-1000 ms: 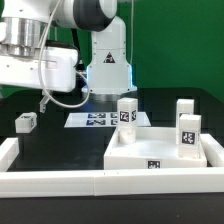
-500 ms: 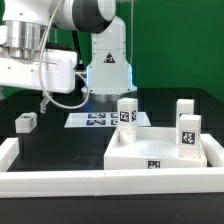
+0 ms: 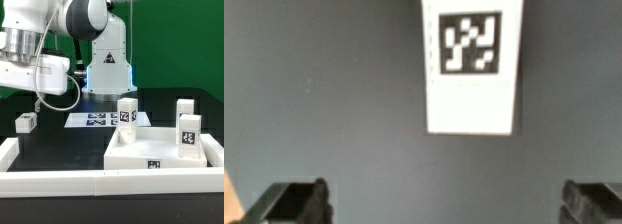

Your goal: Assemble square table

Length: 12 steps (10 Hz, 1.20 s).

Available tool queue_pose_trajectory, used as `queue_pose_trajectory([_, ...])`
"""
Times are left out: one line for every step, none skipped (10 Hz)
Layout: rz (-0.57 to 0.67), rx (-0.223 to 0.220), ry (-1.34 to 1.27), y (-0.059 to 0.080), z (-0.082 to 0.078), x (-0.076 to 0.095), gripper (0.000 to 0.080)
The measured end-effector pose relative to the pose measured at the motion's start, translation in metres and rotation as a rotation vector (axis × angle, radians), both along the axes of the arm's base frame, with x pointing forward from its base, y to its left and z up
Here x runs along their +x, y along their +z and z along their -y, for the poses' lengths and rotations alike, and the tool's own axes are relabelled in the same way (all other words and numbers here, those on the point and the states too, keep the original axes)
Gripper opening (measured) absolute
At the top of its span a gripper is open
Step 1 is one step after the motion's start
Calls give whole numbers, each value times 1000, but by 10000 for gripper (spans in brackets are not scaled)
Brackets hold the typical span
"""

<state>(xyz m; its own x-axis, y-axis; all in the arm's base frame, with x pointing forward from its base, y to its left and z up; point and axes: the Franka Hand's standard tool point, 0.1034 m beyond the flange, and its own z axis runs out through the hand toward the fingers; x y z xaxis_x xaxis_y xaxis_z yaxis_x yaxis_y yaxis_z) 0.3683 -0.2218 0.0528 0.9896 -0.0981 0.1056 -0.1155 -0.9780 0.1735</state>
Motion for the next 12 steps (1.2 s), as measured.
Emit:
queue_pose_trajectory([-8,1,-6,-2,1,-6,649])
queue_pose_trajectory([-10,2,-8,-2,1,-8,649])
queue_pose_trajectory([-11,2,-8,-3,1,-8,649])
queue_pose_trajectory([-14,5,-9,-3,0,-8,649])
queue_pose_trajectory([-25,11,2,-4,0,-7,649])
queue_pose_trajectory([-29,3,7,-6,4,-10,649])
queue_pose_trajectory([-43,10,-1,-10,3,-13,649])
queue_pose_trajectory([-95,59,-11,-15,-4,-13,649])
queue_pose_trajectory([-132,92,-19,-16,-8,-9,649])
queue_pose_trajectory([-184,132,-36,-19,-13,-7,649])
queue_pose_trajectory([-230,159,-38,-21,-15,-4,649])
queue_pose_trajectory([-287,187,-44,-23,-18,-2,649])
